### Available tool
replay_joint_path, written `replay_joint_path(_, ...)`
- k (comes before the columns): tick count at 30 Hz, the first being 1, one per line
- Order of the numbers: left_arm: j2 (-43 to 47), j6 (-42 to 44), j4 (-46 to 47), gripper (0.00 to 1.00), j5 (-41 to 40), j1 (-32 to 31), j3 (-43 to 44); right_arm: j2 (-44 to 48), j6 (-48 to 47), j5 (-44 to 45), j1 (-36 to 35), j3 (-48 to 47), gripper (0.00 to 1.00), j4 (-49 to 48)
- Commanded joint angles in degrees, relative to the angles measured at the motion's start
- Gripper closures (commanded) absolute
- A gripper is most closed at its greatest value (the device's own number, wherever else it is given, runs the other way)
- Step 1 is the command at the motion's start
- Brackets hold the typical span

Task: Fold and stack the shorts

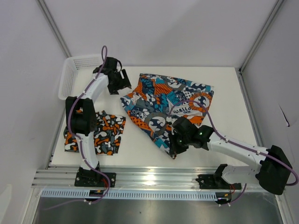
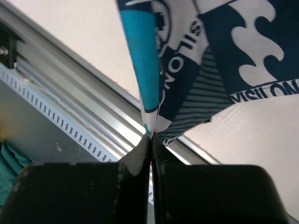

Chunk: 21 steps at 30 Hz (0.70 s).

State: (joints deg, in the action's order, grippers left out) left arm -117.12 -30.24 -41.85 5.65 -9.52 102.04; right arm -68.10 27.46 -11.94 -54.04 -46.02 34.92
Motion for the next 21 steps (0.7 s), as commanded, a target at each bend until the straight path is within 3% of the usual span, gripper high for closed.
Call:
replay_joint_path(1, -0.39, 1.76, -2.98, 0.13, -3.98, -0.41, 0.36, -1.34, -0.22, -4.50, 3.85, 1.55, 1.00, 1.12)
replay_joint_path(8, 4.18, 2.90, 3.34, 0.09, 0.23, -0.15, -7.11, -4.58, -1.71, -4.23, 7.29, 2.25, 1.00, 1.46)
replay_joint_path(11, 6.11, 2.73, 10.01, 0.10, 6.28, 0.81, -12.82, -7.40, -2.94, -5.61, 5.71, 2.16, 0.93, 2.70)
replay_joint_path(14, 8.83, 0.62, 18.18, 0.12, 11.65, 2.31, -19.76, -9.15, -3.03, -6.32, 1.32, 1.37, 0.79, 2.88)
replay_joint_path(18, 10.51, 0.70, 17.77, 0.15, 10.52, 2.40, -19.69, -7.41, -3.30, -11.41, -0.80, 0.84, 0.49, -0.10)
replay_joint_path(21, 10.51, 1.15, 16.54, 0.19, 10.17, 2.40, -18.81, -4.07, -2.33, -14.15, 1.91, 1.19, 0.45, -2.92)
